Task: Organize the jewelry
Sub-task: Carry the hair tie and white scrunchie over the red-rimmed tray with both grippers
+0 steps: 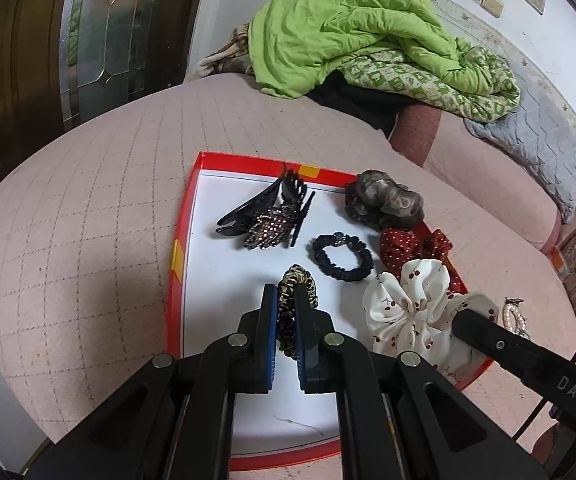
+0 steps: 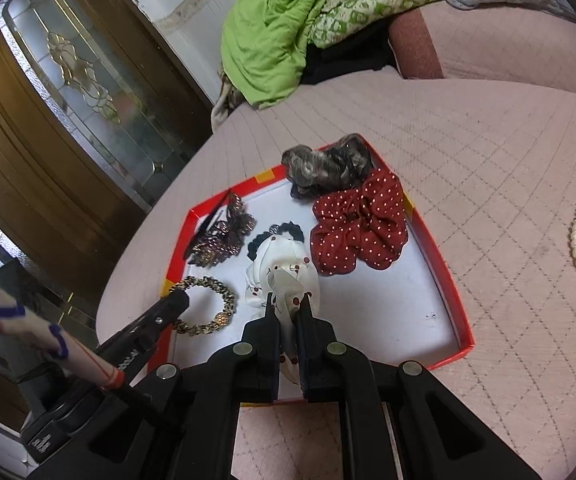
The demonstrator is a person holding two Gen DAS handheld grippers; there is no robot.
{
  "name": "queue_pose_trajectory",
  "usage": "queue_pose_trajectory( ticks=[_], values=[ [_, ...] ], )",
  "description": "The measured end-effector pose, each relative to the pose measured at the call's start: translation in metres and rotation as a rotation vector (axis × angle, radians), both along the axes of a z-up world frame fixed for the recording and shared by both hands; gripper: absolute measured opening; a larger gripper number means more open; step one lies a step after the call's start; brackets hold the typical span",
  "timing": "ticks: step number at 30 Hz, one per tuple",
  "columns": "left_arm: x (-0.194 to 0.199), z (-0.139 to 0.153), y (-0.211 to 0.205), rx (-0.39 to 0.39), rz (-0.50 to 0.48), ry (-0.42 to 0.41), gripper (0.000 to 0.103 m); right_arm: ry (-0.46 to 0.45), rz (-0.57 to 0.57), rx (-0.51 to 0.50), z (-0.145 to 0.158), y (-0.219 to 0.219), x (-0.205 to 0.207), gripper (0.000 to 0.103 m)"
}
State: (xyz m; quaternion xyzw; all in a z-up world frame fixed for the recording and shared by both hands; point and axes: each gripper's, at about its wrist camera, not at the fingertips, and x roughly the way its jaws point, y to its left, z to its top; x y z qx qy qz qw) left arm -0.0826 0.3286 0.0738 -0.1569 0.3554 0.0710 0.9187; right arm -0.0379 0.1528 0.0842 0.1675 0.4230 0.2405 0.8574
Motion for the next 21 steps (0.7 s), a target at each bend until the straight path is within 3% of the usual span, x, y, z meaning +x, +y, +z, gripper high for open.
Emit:
queue_pose_trajectory(
  ticks=[21],
  values=[
    [0.005,-0.005,0.009,0.020,0.043,0.024,0.007,0.023,-0.004,-0.065,-0.020,0.027,0.030,0.009]
  ],
)
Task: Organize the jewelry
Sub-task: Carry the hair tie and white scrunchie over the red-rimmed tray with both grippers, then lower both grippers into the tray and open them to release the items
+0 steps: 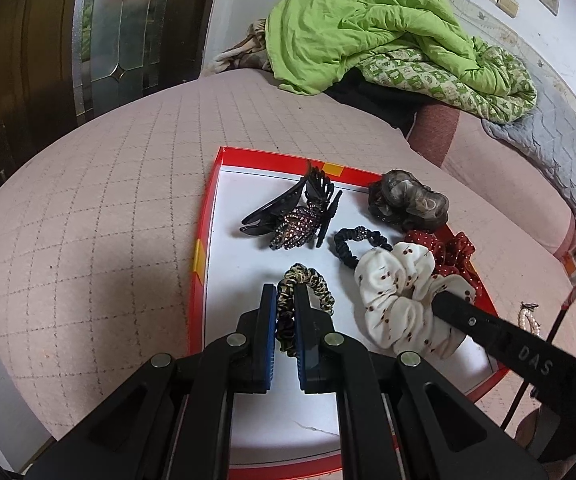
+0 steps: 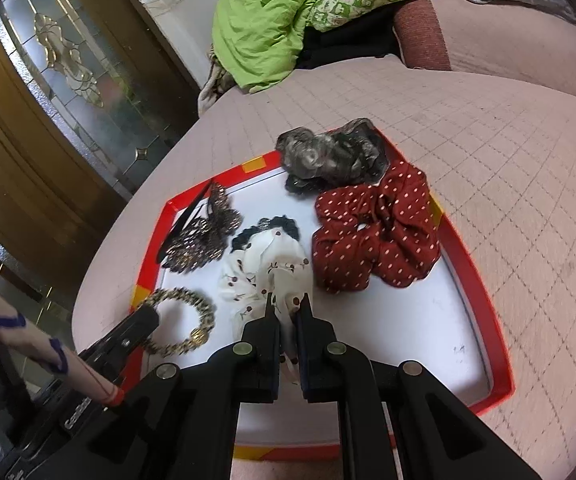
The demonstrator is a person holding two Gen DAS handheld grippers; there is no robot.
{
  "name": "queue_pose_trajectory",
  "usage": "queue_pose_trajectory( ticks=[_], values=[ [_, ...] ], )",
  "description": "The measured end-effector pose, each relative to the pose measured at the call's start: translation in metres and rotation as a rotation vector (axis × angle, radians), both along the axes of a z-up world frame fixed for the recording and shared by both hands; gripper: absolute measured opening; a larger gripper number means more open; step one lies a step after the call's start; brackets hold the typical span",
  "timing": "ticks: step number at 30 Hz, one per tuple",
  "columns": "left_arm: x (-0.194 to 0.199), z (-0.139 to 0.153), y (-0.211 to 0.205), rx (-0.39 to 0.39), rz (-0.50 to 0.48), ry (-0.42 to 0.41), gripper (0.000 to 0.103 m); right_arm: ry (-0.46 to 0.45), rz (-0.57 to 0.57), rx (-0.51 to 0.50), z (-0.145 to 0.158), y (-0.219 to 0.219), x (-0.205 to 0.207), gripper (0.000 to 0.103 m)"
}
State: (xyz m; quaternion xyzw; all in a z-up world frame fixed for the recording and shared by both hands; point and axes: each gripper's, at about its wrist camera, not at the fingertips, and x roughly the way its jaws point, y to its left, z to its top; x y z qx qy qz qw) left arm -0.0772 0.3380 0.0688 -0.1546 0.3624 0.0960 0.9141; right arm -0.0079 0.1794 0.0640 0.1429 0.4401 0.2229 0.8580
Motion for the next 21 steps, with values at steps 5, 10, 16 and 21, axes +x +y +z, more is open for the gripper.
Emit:
queue_pose_trajectory(
  ticks=[5,10,16,21],
  values=[
    [0.003,0.000,-0.001,0.025,0.008,-0.004,0.007,0.001,-0.009,-0.013,-0.003,-0.002,0.007,0.010],
    [0.007,-0.001,0.000,0.039,0.015,0.002,0.007,-0.004,-0.011,-0.036,-0.006,-0.001,0.011,0.010],
    [0.009,-0.003,0.003,0.046,0.023,0.015,0.008,-0.008,-0.016,-0.037,-0.003,0.000,0.016,0.010],
    [0.009,-0.004,0.004,0.047,0.022,0.021,0.016,-0.008,-0.011,-0.036,-0.001,-0.001,0.014,0.012]
  ],
)
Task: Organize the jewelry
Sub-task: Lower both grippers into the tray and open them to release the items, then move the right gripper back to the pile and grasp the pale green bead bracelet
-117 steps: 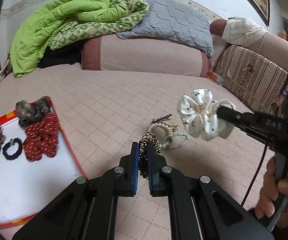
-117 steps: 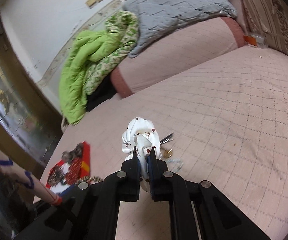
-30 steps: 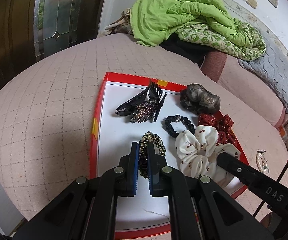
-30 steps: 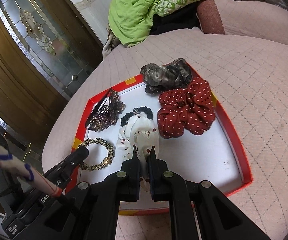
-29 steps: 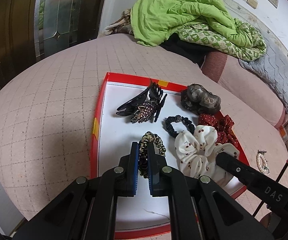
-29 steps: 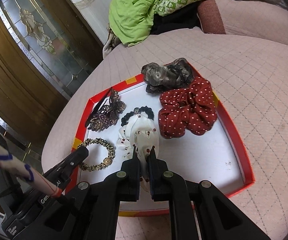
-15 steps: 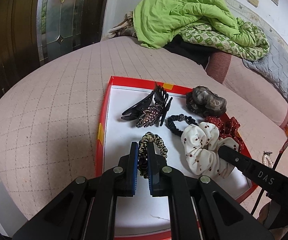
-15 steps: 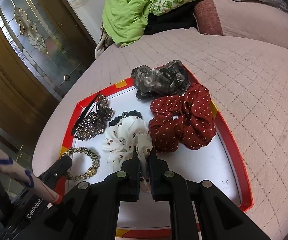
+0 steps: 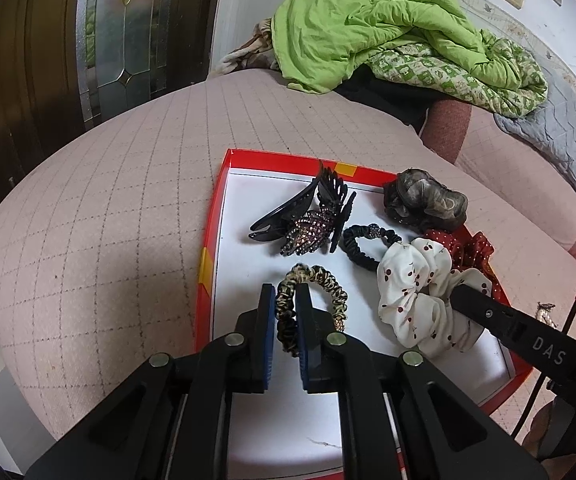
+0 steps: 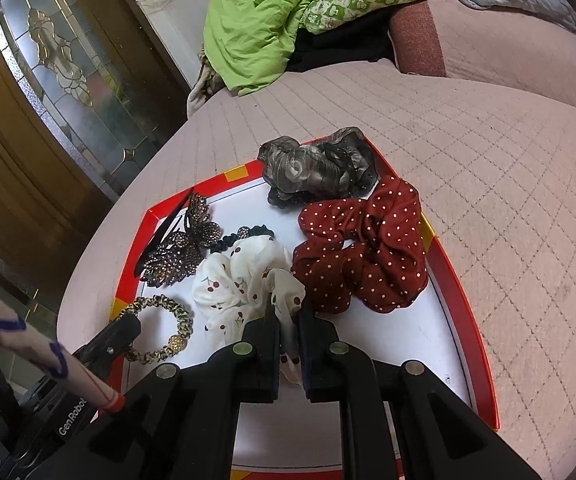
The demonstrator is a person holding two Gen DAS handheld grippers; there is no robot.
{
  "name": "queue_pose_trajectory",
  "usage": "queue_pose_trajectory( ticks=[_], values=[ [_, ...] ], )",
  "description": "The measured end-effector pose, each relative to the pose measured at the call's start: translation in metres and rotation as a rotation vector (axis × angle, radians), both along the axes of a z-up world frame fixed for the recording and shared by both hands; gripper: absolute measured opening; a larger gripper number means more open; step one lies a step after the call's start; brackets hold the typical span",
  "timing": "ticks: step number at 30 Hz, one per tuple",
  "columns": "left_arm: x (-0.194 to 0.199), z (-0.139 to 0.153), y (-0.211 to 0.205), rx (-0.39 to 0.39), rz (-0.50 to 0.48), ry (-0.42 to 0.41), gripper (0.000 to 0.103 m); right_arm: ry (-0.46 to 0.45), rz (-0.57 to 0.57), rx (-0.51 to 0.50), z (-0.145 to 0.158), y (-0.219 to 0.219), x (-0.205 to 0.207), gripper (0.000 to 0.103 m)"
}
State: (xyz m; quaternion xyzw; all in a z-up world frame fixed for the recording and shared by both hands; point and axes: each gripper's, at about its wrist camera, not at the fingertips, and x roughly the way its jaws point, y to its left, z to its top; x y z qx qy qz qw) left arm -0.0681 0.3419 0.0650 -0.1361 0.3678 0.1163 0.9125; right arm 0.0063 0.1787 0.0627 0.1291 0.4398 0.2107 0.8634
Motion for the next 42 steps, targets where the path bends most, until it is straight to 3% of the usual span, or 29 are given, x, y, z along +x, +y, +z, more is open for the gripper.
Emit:
queue_pose_trajectory(
  ticks=[3,10,14,21,27,42],
  values=[
    [-0.002,0.002,0.000,0.012,0.008,-0.013,0.032,0.005,-0.002,0.007,0.002,-0.001,-0.002,0.014],
    [-0.002,0.004,-0.001,0.025,0.007,-0.021,0.032,-0.007,0.006,0.011,0.010,-0.003,-0.008,0.018],
    [-0.003,0.006,-0.003,0.035,0.009,-0.031,0.043,-0.016,0.006,0.019,0.015,-0.008,-0.013,0.020],
    [-0.005,0.012,-0.012,0.065,0.007,-0.058,0.050,-0.030,-0.001,0.049,0.026,-0.023,-0.024,0.020],
    [-0.007,0.016,-0.019,0.093,0.008,-0.076,0.056,-0.031,-0.006,0.068,0.031,-0.037,-0.033,0.022],
    [-0.006,0.019,-0.039,0.147,-0.026,-0.092,0.058,-0.036,-0.071,0.080,0.034,-0.100,-0.051,0.026]
  ],
)
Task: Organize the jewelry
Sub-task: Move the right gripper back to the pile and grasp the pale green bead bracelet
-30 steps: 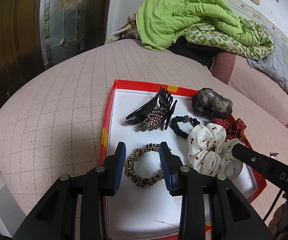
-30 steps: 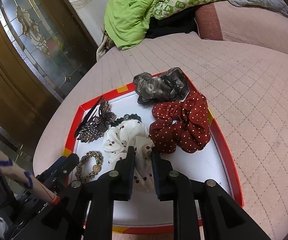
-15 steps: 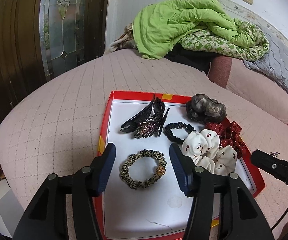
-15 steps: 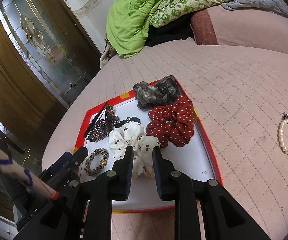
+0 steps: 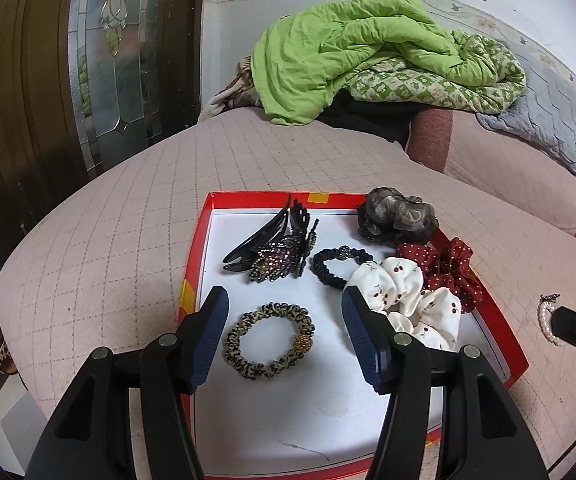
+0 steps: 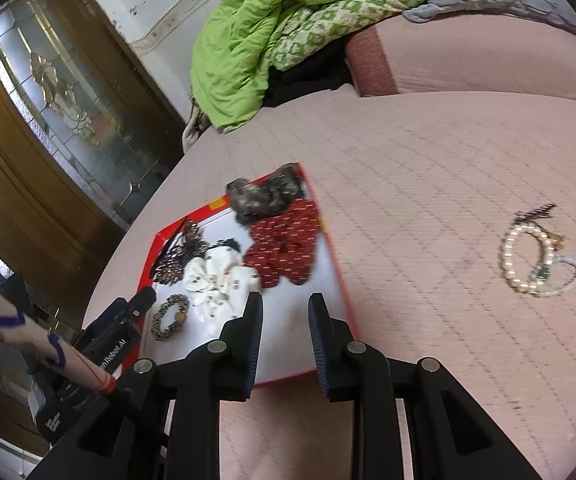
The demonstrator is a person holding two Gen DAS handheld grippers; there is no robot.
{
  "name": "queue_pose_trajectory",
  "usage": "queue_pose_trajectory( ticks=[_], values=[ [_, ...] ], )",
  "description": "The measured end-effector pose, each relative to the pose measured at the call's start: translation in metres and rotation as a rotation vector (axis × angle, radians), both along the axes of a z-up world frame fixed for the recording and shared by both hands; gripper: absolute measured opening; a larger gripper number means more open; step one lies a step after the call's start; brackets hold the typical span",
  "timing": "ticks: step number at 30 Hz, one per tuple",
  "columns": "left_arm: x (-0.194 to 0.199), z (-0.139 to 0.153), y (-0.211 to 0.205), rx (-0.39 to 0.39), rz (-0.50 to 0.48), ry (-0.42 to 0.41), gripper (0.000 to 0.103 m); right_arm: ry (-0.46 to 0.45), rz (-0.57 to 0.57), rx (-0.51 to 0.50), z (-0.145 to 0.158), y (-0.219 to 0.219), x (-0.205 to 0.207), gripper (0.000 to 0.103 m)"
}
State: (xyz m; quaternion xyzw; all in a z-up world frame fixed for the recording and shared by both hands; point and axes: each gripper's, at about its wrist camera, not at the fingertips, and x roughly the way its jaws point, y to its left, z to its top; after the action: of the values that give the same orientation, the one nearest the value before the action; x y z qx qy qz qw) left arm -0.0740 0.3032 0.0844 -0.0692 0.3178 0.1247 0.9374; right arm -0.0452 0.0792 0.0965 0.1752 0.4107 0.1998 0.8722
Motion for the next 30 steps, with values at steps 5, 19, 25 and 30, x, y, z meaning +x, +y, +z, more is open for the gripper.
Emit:
queue_pose_trajectory(
  ticks=[5,19,25,30],
  values=[
    [0.000,0.002,-0.011,0.017,-0.025,-0.012,0.058,-0.005,-0.067,-0.015,-0.003,-0.047,-0.007,0.026],
    [-0.017,0.010,-0.100,0.114,-0.267,-0.054,0.058,0.080,-0.420,0.055,-0.030,-0.208,-0.013,0.026],
    [-0.027,0.012,-0.143,0.101,-0.368,-0.038,0.058,0.160,-0.438,0.069,-0.045,-0.222,0.002,0.026],
    [-0.026,0.007,-0.175,0.072,-0.452,0.015,0.058,0.195,-0.420,0.022,-0.053,-0.222,0.016,0.026]
  ],
)
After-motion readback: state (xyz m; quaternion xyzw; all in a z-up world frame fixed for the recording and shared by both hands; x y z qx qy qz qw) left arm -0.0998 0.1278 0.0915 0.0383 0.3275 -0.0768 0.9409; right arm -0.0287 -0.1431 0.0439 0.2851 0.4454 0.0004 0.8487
